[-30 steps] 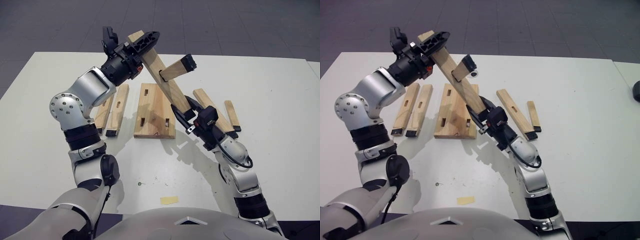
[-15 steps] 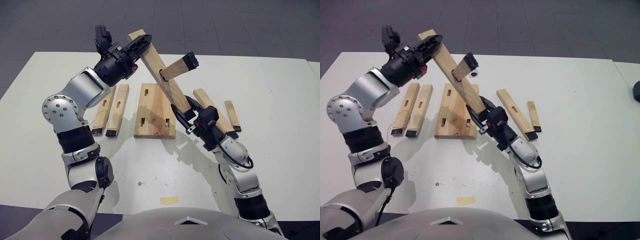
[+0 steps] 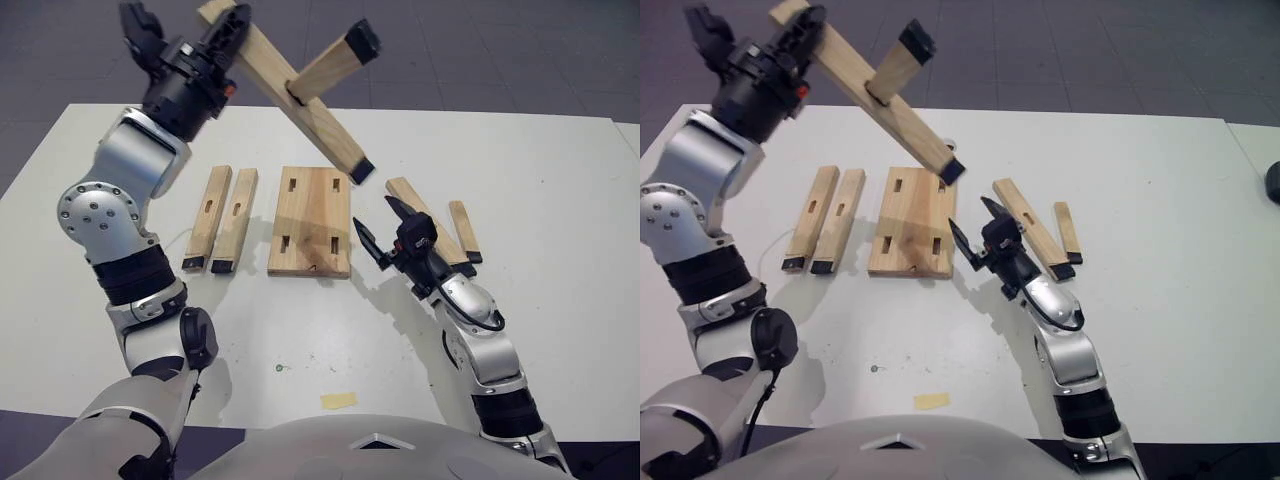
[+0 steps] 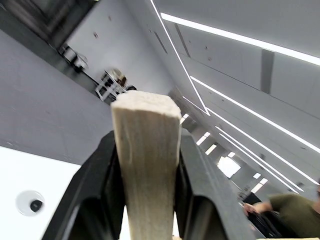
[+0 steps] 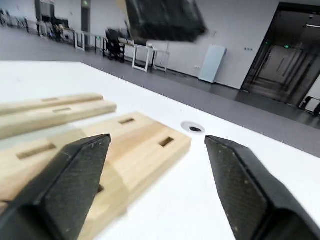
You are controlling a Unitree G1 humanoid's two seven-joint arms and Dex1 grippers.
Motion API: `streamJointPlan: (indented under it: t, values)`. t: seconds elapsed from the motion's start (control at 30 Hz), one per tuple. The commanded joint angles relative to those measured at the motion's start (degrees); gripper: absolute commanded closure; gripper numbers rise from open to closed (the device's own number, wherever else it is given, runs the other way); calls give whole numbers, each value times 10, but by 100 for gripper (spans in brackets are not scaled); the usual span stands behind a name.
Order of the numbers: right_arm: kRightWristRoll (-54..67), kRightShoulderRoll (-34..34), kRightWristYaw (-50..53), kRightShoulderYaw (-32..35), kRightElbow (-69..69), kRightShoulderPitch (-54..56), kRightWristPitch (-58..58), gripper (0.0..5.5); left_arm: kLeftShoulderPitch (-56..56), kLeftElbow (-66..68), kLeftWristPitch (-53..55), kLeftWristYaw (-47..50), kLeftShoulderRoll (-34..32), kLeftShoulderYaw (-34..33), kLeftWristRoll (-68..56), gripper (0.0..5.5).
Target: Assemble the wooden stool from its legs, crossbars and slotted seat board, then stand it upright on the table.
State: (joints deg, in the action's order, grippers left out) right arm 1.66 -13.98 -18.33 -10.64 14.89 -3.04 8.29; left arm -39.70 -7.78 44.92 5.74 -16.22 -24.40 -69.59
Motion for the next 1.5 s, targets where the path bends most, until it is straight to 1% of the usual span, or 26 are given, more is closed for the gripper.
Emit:
streamJointPlan:
  t: [0.03, 0.17, 0.23, 0.3, 0.4, 0.47, 0.63, 0.73, 0.83, 1.0, 1.13, 1.27, 1.37, 1.5]
  values:
    - [-20, -7, 23, 16, -12, -9, 53, 117, 50, -67, -13, -15, -39, 18, 59, 446]
    - [-34, -13, 8, -11, -15, -16, 88, 56, 104, -131, -55, -60, -101, 64, 186, 446]
    - [-33, -13, -5, -28, -21, -19, 95, 24, 110, -146, -65, -71, -100, 53, 192, 446]
    - [-26, -8, -18, -42, -23, -18, 101, 10, 105, -148, -58, -72, -90, 29, 156, 446]
    - [-34, 1, -35, -77, -35, -4, 91, 10, 104, -118, -51, -68, -74, -8, 94, 446]
    - [-28, 13, -35, -82, -33, 5, 82, 10, 113, -103, -48, -62, -75, -25, 72, 446]
    - [-25, 15, -16, -54, -30, -13, 57, 10, 173, -85, -34, -88, -97, -40, 73, 446]
    - [-19, 8, -8, -27, -26, -22, 54, 10, 218, -96, -10, -123, -107, -39, 48, 446]
    - [-14, 4, -9, -11, -22, -27, 54, 10, 240, -83, -10, -159, -114, -30, 60, 446]
    - [-10, 11, -3, 6, -23, -19, 57, 10, 239, -39, -54, -210, -125, 10, 153, 446]
    - [-11, 18, 2, 6, -18, -23, 59, 10, 226, -21, -68, -230, -127, 20, 182, 446]
    - [-9, 18, -2, 4, -19, -17, 62, 10, 250, -30, -72, -239, -130, 23, 204, 446]
    - [-11, 16, -3, 5, -18, -15, 62, 10, 279, -50, -88, -248, -124, 46, 235, 446]
    - [-15, 11, -4, 5, -16, -14, 61, 10, 364, -106, -137, -259, -114, 107, 305, 446]
